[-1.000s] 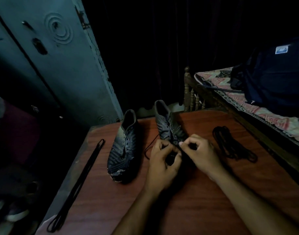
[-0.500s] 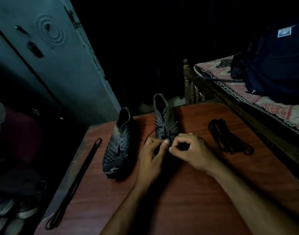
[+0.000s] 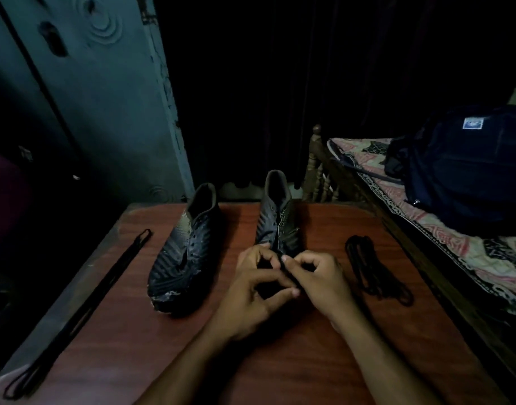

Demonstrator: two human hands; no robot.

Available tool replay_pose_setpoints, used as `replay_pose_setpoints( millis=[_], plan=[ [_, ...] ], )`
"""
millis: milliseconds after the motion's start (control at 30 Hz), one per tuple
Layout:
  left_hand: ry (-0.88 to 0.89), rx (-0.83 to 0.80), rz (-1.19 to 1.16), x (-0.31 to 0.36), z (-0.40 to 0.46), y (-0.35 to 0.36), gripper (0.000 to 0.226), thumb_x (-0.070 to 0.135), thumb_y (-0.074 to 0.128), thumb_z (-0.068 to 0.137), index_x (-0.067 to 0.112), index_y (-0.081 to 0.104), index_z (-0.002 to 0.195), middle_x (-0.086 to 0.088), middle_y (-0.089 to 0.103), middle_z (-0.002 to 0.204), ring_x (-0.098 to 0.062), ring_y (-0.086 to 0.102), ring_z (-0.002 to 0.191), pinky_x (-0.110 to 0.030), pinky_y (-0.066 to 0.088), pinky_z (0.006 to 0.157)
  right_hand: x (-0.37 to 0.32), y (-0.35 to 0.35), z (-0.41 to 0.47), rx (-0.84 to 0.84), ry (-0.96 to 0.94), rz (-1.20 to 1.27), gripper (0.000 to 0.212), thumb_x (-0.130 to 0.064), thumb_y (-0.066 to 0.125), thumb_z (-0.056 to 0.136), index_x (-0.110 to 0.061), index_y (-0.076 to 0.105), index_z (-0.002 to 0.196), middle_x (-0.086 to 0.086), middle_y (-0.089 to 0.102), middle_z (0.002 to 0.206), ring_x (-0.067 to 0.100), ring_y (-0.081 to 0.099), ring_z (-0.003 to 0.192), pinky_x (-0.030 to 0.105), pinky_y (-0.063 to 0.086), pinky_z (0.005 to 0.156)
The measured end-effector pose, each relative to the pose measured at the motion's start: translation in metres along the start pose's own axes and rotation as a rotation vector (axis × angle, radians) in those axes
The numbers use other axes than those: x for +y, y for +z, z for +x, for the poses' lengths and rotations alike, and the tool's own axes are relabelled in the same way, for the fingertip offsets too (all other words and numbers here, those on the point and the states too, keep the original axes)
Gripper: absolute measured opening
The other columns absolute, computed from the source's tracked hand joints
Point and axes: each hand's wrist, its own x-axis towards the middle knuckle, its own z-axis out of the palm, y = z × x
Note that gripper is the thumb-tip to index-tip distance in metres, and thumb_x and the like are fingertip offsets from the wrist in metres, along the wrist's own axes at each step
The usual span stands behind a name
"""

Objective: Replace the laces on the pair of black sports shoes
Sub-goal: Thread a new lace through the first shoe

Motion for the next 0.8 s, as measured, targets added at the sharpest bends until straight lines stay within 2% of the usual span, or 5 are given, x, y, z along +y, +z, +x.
replay_pose_setpoints(
  millis=[133, 233, 400, 567, 800],
  plan=[
    [-0.087, 0.083, -0.05, -0.002, 0.0, 0.002, 0.015, 0.052, 0.066, 0.085, 0.047, 0.068, 0.071, 0.01, 0.055, 0.094, -0.016, 0.053, 0.109, -0.026, 0.038, 0.097, 0.005, -0.001, -0.002, -0.06, -0.016, 0.033, 0.029, -0.029, 0.068, 0.094, -0.014, 0.066, 0.069, 0.003, 0.068, 0.072, 0.014, 0.065, 0.072, 0.037, 0.051, 0.072],
    [-0.176, 0.184, -0.042, -0.008, 0.002, 0.004, 0.026, 0.061, 0.059, 0.087, 0.041, 0.075, 0.084, 0.013, 0.058, 0.091, -0.012, 0.057, 0.099, -0.034, 0.047, 0.09, 0.005, -0.009, -0.006, -0.156, -0.065, 0.09, 0.025, -0.031, 0.066, 0.093, -0.017, 0.068, 0.071, 0.0, 0.07, 0.08, 0.018, 0.067, 0.088, 0.044, 0.053, 0.083],
    [-0.151, 0.157, 0.124, -0.009, 0.004, 0.007, 0.024, 0.06, 0.052, 0.094, 0.05, 0.071, 0.085, 0.017, 0.054, 0.09, -0.007, 0.049, 0.104, -0.023, 0.036, 0.09, 0.005, -0.012, -0.004, -0.248, -0.184, 0.043, 0.027, -0.039, 0.064, 0.085, -0.022, 0.065, 0.065, -0.004, 0.064, 0.076, 0.009, 0.058, 0.087, 0.031, 0.044, 0.082],
    [-0.074, 0.182, 0.474, -0.007, -0.002, 0.013, 0.05, 0.068, 0.034, 0.097, 0.036, 0.072, 0.092, 0.023, 0.048, 0.093, -0.006, 0.043, 0.107, -0.05, 0.03, 0.108, 0.011, -0.016, -0.001, -0.313, -0.225, 0.088, 0.031, -0.034, 0.063, 0.084, -0.016, 0.058, 0.059, -0.001, 0.057, 0.071, 0.015, 0.056, 0.081, 0.032, 0.039, 0.082],
    [-0.093, 0.226, 0.413, -0.001, -0.002, 0.008, 0.03, 0.053, 0.05, 0.091, 0.032, 0.071, 0.088, 0.016, 0.056, 0.09, -0.005, 0.054, 0.089, -0.038, 0.04, 0.085, 0.008, -0.007, -0.002, -0.309, -0.175, 0.14, 0.038, -0.048, 0.059, 0.084, -0.017, 0.061, 0.061, -0.01, 0.054, 0.068, 0.005, 0.051, 0.073, 0.025, 0.039, 0.072]
  ],
)
